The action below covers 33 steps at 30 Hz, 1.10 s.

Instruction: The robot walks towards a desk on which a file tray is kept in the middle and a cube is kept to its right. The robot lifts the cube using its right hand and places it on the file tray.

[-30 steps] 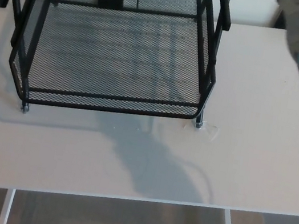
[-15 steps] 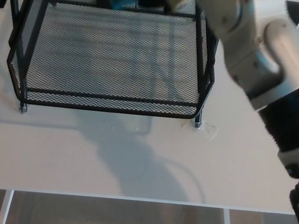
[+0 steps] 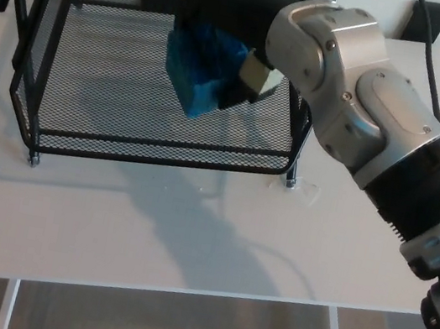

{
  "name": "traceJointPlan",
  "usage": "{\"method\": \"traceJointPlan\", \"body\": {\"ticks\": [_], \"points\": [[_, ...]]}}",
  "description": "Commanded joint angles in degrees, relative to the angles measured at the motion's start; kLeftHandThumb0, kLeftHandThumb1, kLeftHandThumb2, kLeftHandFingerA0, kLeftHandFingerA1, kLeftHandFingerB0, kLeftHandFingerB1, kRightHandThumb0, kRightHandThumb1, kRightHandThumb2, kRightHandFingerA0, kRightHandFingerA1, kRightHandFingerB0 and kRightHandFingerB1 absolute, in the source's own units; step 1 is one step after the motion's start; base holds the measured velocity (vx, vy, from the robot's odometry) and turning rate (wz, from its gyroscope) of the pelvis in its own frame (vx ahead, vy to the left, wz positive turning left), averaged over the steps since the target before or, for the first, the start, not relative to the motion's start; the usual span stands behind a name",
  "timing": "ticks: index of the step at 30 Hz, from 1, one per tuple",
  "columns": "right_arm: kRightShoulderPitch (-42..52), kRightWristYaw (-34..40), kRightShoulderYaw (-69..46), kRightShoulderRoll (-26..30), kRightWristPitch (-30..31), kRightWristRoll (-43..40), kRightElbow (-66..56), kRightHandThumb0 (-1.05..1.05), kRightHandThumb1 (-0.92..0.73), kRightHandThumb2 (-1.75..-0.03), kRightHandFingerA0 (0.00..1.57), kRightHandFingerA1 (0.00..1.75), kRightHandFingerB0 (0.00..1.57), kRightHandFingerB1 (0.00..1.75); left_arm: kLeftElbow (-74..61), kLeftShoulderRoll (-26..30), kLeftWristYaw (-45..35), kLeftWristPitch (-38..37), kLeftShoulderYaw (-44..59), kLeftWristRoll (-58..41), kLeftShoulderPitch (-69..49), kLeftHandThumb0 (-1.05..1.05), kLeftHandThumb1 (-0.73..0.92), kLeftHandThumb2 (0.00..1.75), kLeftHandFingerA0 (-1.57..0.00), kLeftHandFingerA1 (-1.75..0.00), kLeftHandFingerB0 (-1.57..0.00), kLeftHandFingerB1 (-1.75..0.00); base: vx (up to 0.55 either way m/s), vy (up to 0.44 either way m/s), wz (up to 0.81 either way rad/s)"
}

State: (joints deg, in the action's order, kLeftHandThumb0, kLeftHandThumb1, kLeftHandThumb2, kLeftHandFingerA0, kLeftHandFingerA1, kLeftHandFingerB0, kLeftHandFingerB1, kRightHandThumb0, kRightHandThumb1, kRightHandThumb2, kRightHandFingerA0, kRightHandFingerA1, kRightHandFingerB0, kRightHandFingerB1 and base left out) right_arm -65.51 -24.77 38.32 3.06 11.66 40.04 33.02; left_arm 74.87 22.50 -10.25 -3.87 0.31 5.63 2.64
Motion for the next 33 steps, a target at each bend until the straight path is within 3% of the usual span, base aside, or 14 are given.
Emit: {"method": "traceJointPlan", "body": {"ticks": [1,2,4,5,6,7,8,11,12,14,25,26,29,33], "points": [[-1.1,-4.6,-0.6,-0.1,1.6,-0.2,0.6,-0.29,-0.68,-0.61,0.77,1.04,0.83,0.52,0.4,0.7,1.2,-1.2,-0.7,1.7,-0.5,-1.05,0.42,1.47,-0.61,-1.02,-0.19,-0.79,0.00,0.000,0.00],[-1.7,-5.3,-0.4,-0.2,2.8,0.3,0.6,-0.31,-0.71,-0.62,0.65,0.94,0.73,0.46,0.5,0.7,1.1,-1.2,-0.2,1.3,-0.3,-1.05,0.45,1.39,-0.67,-1.03,-0.53,-0.96,0.00,0.000,0.00],[-0.8,-3.4,-0.9,0.3,0.8,0.2,0.4,-0.40,-0.69,-0.61,0.48,0.68,0.53,0.40,0.6,0.7,1.7,-0.7,-0.6,1.8,0.0,-1.04,0.44,1.40,-0.69,-1.03,-0.54,-0.95,0.00,0.000,0.00],[-1.0,-3.6,-0.3,0.6,0.7,1.0,0.3,-0.56,-0.53,-0.87,0.10,0.56,0.21,0.49,0.6,0.7,1.5,-0.5,-0.4,1.6,0.0,-1.04,0.47,1.50,-0.77,-1.11,-0.18,-0.79,0.00,0.000,0.00],[-1.4,-4.4,0.7,0.9,1.4,2.4,0.1,-0.70,-0.45,-0.82,0.00,0.17,0.07,0.39,0.5,0.7,1.3,-0.2,0.1,1.0,0.1,-1.04,0.45,1.50,-0.64,-1.06,-0.13,-0.78,0.00,0.000,0.00],[-1.3,-4.4,0.7,1.0,1.6,2.6,-0.1,-0.70,-0.45,-0.82,0.00,0.17,0.07,0.39,0.5,0.7,1.1,0.0,0.4,0.8,0.2,-1.04,0.45,1.50,-0.64,-1.06,-0.13,-0.78,0.00,0.000,0.00],[-2.1,-4.8,1.6,1.5,1.6,3.8,0.0,-0.99,-0.53,-0.80,0.00,0.08,0.00,0.01,0.1,0.8,0.9,-0.4,0.5,0.8,-0.1,-1.05,0.45,1.50,-0.66,-1.07,-0.18,-0.81,0.00,0.000,0.00],[-2.9,-3.3,1.1,1.7,0.8,4.0,0.4,-1.03,-0.60,-0.86,0.00,0.19,0.00,0.05,0.0,1.0,0.2,-1.0,0.9,0.7,-0.4,-1.05,0.46,1.50,-0.65,-1.05,-0.40,-0.88,0.00,0.000,0.00],[-2.9,-1.3,0.9,1.8,0.0,4.5,0.5,-0.98,-0.57,-0.89,0.00,0.21,0.00,0.09,-0.1,0.9,0.3,-0.6,1.0,0.7,-0.2,-1.04,0.41,1.42,-0.67,-1.07,-0.61,-1.00,0.00,0.000,0.00],[-4.2,-3.3,0.0,2.1,0.2,3.6,-0.2,-0.99,-0.57,-0.87,0.00,0.22,0.00,0.06,0.2,0.8,0.9,-0.5,0.6,1.3,-0.1,-1.01,0.42,1.43,-0.68,-1.05,-0.64,-0.98,0.00,0.000,0.00],[-13.6,-9.9,-4.0,11.1,-4.7,2.4,-6.7,-0.96,-0.55,-0.89,0.00,0.19,0.00,0.00,0.3,0.6,0.7,-1.4,0.8,1.2,-1.2,-1.05,0.44,1.48,-0.71,-1.07,-0.45,-0.89,0.00,0.000,0.00],[-14.6,-12.0,-6.9,12.5,-4.1,0.0,-8.0,-0.99,-0.57,-0.85,0.00,0.14,0.00,0.00,0.2,0.5,0.5,-1.3,0.9,1.0,-1.7,-1.05,0.40,1.45,-0.92,-1.16,-0.44,-0.88,0.00,0.000,0.00],[-15.8,-15.2,-12.6,16.1,-4.5,-4.4,-10.1,-1.01,-0.57,-0.85,0.00,0.15,0.00,0.00,0.4,0.4,1.5,-1.0,0.0,2.0,-1.7,-1.05,0.43,1.46,-0.65,-1.00,-0.36,-0.83,0.00,0.000,0.00],[-16.1,-19.8,-23.0,24.5,-5.0,-11.9,-13.6,-1.05,-0.62,-0.90,0.00,0.13,0.00,0.01,0.1,0.4,1.2,-2.2,0.5,1.4,-2.7,-1.05,0.46,1.47,-0.62,-1.00,-0.42,-0.85,0.00,0.000,0.00]]}}
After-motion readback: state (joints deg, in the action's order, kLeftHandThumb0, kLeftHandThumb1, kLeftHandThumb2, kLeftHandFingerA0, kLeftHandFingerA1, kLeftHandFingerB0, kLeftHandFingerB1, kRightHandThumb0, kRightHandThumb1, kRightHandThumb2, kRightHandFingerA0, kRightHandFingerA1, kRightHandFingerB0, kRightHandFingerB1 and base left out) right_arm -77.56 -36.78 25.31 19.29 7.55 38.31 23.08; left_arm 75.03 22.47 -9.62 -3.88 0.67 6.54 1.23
